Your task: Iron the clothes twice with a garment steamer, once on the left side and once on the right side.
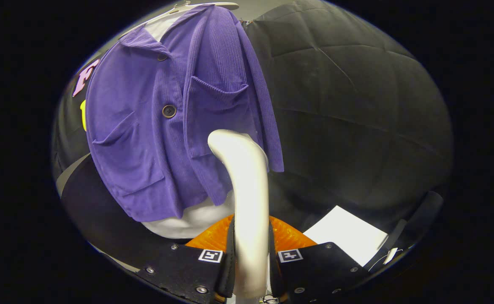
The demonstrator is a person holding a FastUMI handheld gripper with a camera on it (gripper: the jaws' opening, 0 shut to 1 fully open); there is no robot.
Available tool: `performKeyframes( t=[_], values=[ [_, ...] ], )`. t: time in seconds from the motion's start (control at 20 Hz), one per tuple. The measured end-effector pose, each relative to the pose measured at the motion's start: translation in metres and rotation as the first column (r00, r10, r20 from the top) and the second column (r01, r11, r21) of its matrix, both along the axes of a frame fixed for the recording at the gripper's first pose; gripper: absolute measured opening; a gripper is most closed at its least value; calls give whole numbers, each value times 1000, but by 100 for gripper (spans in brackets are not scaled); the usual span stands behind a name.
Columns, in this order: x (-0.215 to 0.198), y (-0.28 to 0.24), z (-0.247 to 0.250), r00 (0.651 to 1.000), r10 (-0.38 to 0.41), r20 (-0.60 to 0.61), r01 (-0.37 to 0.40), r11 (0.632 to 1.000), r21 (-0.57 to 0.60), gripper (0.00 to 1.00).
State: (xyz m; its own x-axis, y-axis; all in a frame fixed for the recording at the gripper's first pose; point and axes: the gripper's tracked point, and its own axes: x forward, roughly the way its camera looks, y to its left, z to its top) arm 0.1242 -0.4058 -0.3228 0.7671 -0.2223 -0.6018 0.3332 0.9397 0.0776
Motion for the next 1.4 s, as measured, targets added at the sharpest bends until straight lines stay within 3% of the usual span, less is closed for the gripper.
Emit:
performKeyframes(
  t=[0.4, 0.8, 1.05, 1.25, 1.4],
  values=[
    [-88, 39, 6, 983, 178, -43, -177, 984, 35, 33],
    [-156, 97, 48, 913, 407, -36, -407, 913, 1, 33],
    [-166, 149, 87, 900, 437, 13, -436, 900, -13, 33],
    [-149, 193, 134, 880, 471, 61, -467, 881, -71, 33],
    [-132, 216, 175, 878, 462, 125, -449, 886, -115, 33]
  ],
)
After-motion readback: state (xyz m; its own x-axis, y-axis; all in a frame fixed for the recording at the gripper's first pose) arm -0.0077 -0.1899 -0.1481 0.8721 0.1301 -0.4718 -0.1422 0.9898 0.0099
